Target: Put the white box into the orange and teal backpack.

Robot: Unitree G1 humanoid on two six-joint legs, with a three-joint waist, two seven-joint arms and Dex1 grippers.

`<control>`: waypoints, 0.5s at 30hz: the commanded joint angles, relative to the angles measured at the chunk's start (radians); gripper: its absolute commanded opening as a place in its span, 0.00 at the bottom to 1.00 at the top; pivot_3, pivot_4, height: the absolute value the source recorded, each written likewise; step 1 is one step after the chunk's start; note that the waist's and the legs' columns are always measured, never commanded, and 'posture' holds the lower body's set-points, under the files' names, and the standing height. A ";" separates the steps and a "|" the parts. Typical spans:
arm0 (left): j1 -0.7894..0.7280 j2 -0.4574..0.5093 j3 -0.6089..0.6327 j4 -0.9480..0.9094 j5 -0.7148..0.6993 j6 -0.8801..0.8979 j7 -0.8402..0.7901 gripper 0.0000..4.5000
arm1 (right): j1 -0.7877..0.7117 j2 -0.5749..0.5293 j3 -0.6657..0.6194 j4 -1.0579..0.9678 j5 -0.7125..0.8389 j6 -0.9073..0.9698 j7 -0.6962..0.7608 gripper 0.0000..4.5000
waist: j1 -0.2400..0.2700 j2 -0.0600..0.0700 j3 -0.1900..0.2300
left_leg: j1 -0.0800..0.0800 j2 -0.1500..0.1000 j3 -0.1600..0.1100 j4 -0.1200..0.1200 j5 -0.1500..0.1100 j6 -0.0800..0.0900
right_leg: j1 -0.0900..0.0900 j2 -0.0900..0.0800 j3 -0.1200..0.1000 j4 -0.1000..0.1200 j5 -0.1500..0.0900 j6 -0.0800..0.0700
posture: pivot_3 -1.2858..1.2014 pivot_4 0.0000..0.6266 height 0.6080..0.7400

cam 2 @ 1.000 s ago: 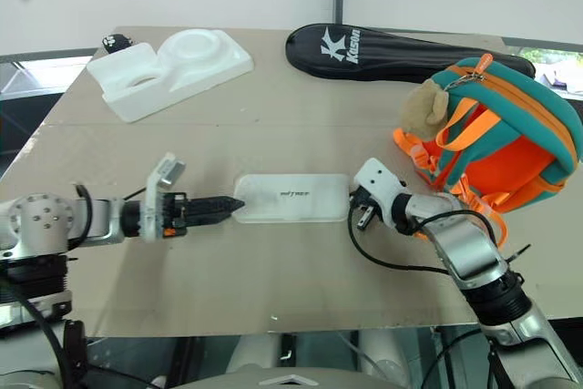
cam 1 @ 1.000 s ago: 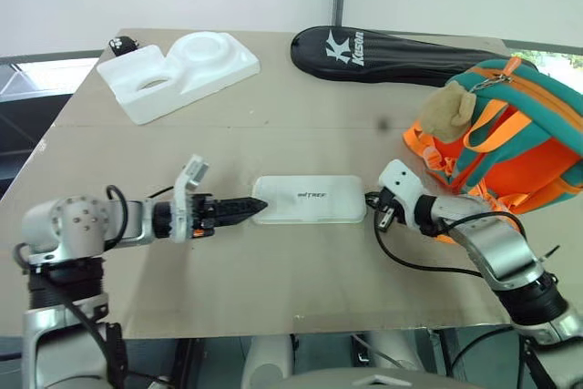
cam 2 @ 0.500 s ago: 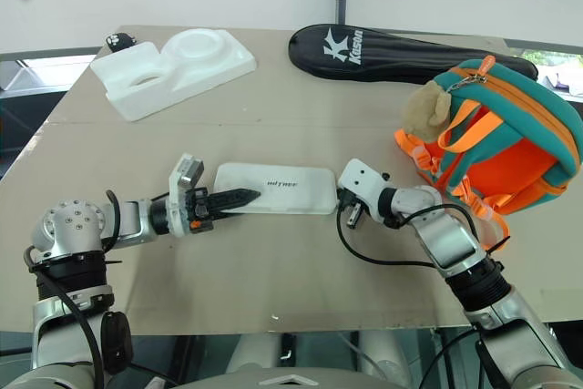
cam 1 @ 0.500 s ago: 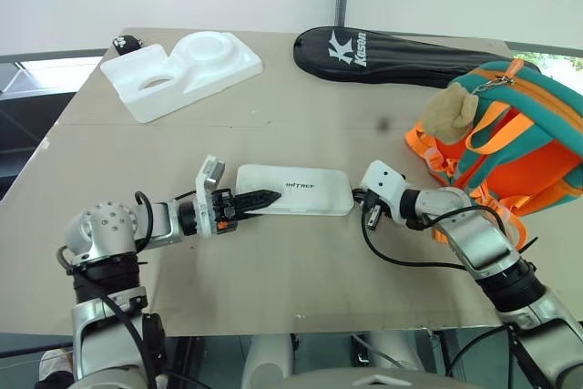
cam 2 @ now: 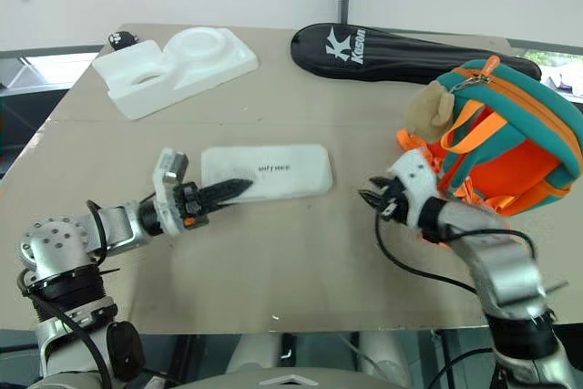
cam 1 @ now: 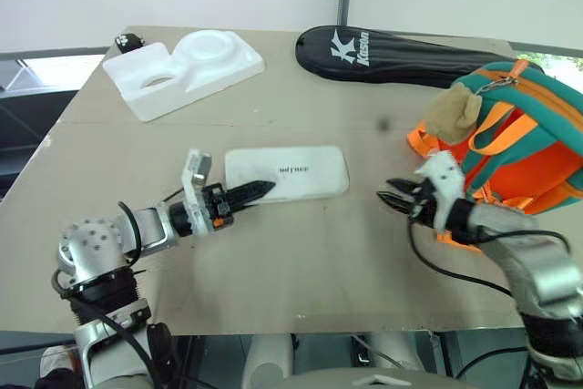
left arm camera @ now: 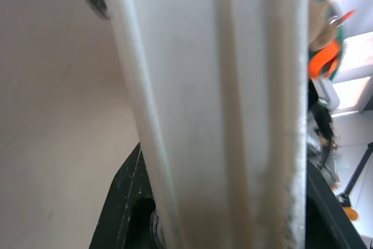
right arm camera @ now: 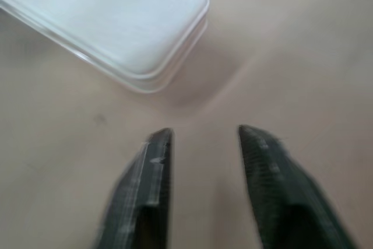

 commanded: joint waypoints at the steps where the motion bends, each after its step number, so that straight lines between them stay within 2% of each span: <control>1: -0.046 -0.029 0.018 -0.068 -0.081 -0.062 0.040 0.27 | 0.124 -0.041 -0.278 -0.223 0.354 0.196 -0.060 0.81 | 0.013 0.000 0.000 | -0.001 -0.001 -0.001 0.000 0.000 0.000 | 0.000 -0.001 -0.002 0.000 0.000 0.000 | 0.52 0.24 1.00; 2: -0.061 -0.044 0.005 -0.074 -0.085 -0.080 0.054 0.27 | 0.175 -0.059 -0.371 -0.256 0.423 0.217 -0.105 0.93 | 0.014 0.000 0.000 | -0.002 -0.001 -0.002 0.000 0.000 0.000 | 0.000 -0.001 -0.003 -0.001 0.000 0.000 | 0.52 0.24 1.00; 5: -0.102 -0.079 -0.036 -0.076 -0.090 -0.125 0.082 0.27 | 0.243 -0.117 -0.533 -0.290 0.501 0.251 -0.233 0.93 | 0.017 0.000 0.000 | -0.002 -0.003 -0.001 0.003 0.000 0.000 | 0.000 -0.003 -0.002 -0.001 -0.002 -0.003 | 0.52 0.24 1.00; 7: -0.126 -0.091 -0.069 -0.070 -0.092 -0.138 0.086 0.27 | 0.236 -0.135 -0.578 -0.268 0.509 0.261 -0.336 0.93 | 0.014 0.000 0.000 | -0.003 -0.003 -0.001 0.006 0.000 0.001 | 0.001 -0.003 -0.002 -0.001 -0.002 -0.003 | 0.52 0.24 1.00; 11: -0.161 -0.070 -0.125 -0.050 -0.087 -0.153 0.050 0.27 | 0.186 -0.140 -0.560 -0.202 0.453 0.254 -0.508 0.93 | 0.010 0.000 0.000 | -0.003 -0.002 -0.001 0.010 0.000 0.001 | 0.002 -0.002 -0.002 0.000 -0.001 -0.003 | 0.52 0.24 1.00; 15: -0.188 -0.056 -0.142 -0.016 -0.092 -0.174 0.037 0.27 | 0.023 -0.100 -0.453 -0.084 0.382 0.201 -0.630 0.93 | -0.001 0.000 0.000 | -0.004 -0.003 -0.002 0.009 0.000 0.001 | 0.001 -0.001 -0.002 0.000 -0.001 -0.003 | 0.52 0.24 1.00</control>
